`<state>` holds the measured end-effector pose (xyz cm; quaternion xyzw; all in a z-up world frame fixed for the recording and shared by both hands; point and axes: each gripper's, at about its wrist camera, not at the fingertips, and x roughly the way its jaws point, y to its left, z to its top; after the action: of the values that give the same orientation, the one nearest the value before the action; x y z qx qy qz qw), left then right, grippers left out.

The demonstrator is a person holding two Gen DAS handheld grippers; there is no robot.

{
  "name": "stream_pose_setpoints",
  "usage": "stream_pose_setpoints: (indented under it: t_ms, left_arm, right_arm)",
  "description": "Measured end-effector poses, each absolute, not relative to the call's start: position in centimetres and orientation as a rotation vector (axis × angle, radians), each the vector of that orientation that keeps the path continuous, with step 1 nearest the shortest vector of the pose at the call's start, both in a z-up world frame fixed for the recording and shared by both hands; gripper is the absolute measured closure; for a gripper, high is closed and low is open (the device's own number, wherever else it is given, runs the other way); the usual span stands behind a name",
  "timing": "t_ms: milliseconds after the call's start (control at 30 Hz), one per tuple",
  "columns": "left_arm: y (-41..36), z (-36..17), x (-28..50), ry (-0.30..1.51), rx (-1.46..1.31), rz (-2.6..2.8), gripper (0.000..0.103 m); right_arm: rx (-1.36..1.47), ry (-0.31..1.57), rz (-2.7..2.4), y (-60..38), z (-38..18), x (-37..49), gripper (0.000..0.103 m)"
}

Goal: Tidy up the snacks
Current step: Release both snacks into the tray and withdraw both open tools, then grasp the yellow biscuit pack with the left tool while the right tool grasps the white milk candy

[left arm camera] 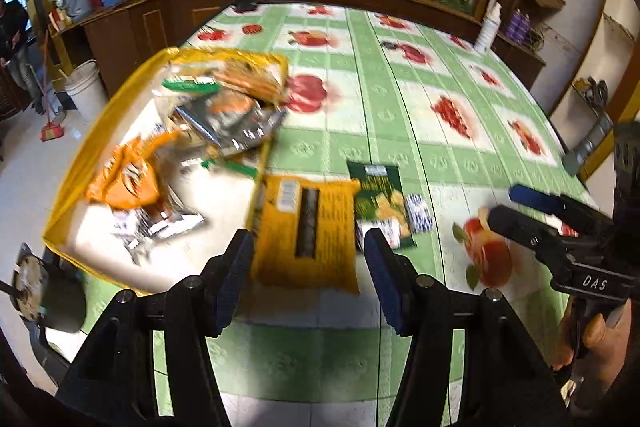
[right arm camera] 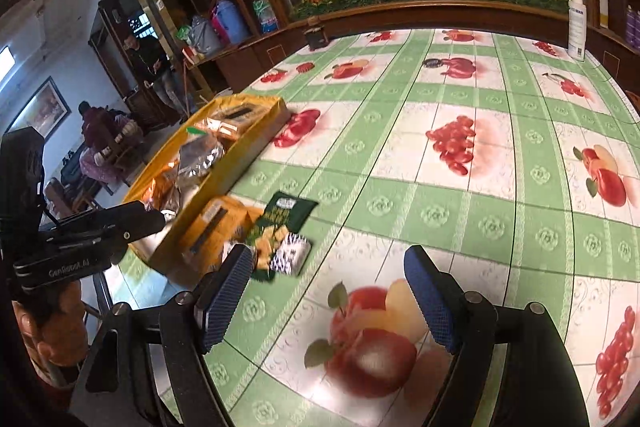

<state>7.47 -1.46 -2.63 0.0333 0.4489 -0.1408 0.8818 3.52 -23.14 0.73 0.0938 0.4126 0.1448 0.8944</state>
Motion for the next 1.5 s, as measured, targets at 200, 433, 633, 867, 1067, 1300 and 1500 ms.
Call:
stream_pose_setpoints:
  t_ms: [200, 433, 633, 867, 1067, 1300, 1500]
  left_arm:
    - [-2.0, -4.4, 7.3, 0.987, 0.069, -0.314, 0.046]
    - [-2.5, -5.5, 9.1, 1.029, 0.065, -0.341, 0.047]
    - [-3.8, -5.5, 9.5, 1.023, 0.116, -0.379, 0.047]
    - [-6.2, -5.5, 8.6, 1.021, 0.158, -0.498, 0.046]
    - [-3.5, -5.3, 10.5, 1.037, 0.069, -0.394, 0.046]
    - [-4.3, -6.0, 10.7, 0.986, 0.178, -0.310, 0.046]
    - [-5.7, -5.7, 10.7, 1.004, 0.182, -0.431, 0.057]
  right_arm:
    - [0.097, 0.862, 0.361, -20.0, 0.1, 4.1, 0.027]
    - [-0.008, 0.916, 0.339, -17.6, -1.2, 6.5, 0.052]
    - [-0.030, 0.954, 0.336, -17.1, -2.5, 8.1, 0.059]
    - [-0.073, 0.987, 0.278, -18.6, -3.4, 8.1, 0.079]
    - [-0.012, 0.977, 0.295, -20.2, -2.9, 8.0, 0.079]
    - [-0.096, 0.980, 0.294, -18.4, -3.3, 8.5, 0.079]
    - [-0.064, 0.983, 0.294, -19.2, -3.3, 8.2, 0.082]
